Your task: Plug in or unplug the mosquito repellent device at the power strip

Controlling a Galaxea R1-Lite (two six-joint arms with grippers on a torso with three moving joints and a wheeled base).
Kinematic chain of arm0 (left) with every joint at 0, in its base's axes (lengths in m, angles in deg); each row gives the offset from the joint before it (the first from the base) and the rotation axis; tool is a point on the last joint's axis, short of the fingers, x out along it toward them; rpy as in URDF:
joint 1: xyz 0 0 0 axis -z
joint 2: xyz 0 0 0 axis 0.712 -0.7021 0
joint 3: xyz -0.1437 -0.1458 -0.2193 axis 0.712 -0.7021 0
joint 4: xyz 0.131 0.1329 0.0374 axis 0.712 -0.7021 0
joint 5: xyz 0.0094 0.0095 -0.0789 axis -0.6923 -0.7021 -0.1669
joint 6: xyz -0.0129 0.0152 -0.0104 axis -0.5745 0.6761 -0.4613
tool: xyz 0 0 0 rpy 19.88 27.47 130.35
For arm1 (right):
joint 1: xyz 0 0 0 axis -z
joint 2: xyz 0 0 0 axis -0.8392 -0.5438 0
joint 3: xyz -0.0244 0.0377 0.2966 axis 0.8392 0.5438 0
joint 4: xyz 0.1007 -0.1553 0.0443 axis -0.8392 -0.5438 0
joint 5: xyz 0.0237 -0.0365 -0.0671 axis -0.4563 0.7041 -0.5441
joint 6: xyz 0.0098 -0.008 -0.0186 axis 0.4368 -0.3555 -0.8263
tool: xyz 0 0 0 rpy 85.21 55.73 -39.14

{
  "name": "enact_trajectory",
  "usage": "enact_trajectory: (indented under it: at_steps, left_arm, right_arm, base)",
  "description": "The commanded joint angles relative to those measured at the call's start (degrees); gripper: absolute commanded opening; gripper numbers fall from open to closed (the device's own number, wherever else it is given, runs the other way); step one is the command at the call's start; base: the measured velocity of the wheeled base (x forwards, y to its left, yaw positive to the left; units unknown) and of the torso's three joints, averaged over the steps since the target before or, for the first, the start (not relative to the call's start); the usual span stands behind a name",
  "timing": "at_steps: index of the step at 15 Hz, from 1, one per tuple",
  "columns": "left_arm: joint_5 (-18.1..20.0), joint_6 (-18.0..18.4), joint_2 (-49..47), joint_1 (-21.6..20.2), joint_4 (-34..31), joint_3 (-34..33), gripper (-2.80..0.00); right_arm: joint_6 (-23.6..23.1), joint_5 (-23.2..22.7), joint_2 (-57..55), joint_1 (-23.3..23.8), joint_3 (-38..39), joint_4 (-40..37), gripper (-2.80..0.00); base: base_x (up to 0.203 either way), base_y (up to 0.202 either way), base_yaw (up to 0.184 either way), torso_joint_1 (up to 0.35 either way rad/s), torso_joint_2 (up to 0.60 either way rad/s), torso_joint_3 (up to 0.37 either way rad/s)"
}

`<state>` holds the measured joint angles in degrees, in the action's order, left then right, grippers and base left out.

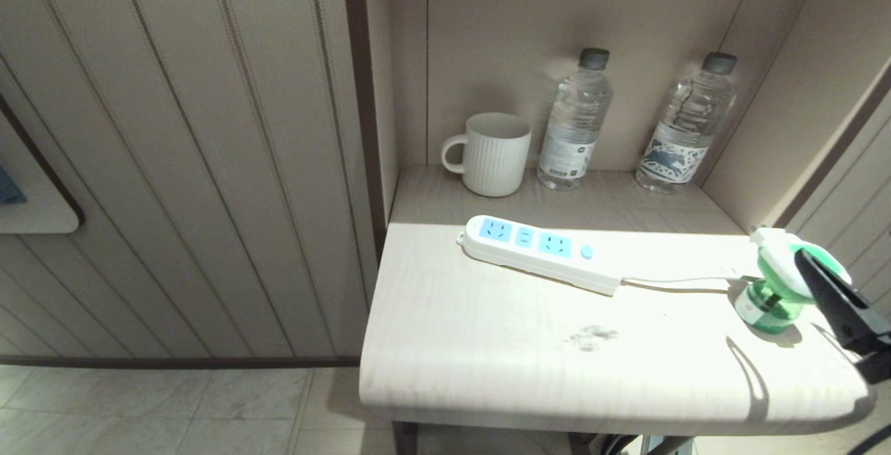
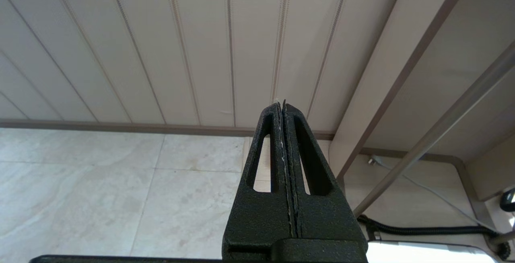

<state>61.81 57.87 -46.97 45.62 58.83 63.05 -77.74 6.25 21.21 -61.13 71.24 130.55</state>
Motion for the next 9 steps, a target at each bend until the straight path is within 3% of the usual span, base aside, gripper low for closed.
enact_trajectory:
  at_steps: [1, 6, 8, 9]
  left_arm:
    - [-0.06, 0.00, -0.09, 0.04, -0.05, 0.00, -2.80]
    - [-0.03, -0.01, -0.09, 0.04, -0.05, 0.00, -2.80]
    - [-0.06, 0.00, -0.09, 0.04, -0.05, 0.00, -2.80]
    - [0.03, -0.07, -0.09, 0.04, -0.05, 0.00, -2.80]
  right_arm:
    - [-0.08, 0.89, 6.15, 0.10, -0.02, 0.62, -2.80]
    - [-1.78, 1.46, 13.15, 0.76, -2.25, -0.14, -2.80]
    - [-1.97, 2.50, 16.22, 1.44, -5.93, -5.96, -2.80]
    - [-1.95, 4.05, 18.91, 1.61, -9.71, -13.03, -2.80]
  base:
    - [0.000, 0.000, 0.000, 0.000, 0.00, 0.000]
    - [0.000, 0.000, 0.000, 0.000, 0.00, 0.000]
    - [0.000, 0.000, 0.000, 0.000, 0.00, 0.000]
    - [0.000, 0.000, 0.000, 0.000, 0.00, 0.000]
